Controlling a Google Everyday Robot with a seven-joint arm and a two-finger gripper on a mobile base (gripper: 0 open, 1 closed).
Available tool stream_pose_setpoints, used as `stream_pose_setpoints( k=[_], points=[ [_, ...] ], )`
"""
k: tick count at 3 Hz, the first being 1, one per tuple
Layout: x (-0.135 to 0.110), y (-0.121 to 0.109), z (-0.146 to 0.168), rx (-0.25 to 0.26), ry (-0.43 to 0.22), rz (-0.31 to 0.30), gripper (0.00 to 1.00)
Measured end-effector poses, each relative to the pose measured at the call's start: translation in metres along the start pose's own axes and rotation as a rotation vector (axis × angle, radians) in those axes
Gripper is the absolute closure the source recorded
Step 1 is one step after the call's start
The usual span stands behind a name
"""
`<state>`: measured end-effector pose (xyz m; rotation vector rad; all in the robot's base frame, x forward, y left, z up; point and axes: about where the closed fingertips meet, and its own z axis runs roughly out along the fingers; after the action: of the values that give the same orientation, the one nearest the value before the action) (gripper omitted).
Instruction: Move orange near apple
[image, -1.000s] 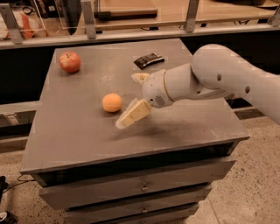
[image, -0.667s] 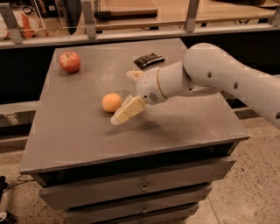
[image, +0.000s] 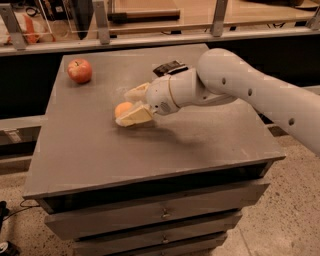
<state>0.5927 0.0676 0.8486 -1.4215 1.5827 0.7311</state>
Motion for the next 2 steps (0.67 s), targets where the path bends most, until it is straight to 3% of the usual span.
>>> stream_pose_setpoints(
  k=[2],
  points=[
    [-0.015, -0.014, 0.014, -0.034, -0.061, -0.047, 0.87]
  ],
)
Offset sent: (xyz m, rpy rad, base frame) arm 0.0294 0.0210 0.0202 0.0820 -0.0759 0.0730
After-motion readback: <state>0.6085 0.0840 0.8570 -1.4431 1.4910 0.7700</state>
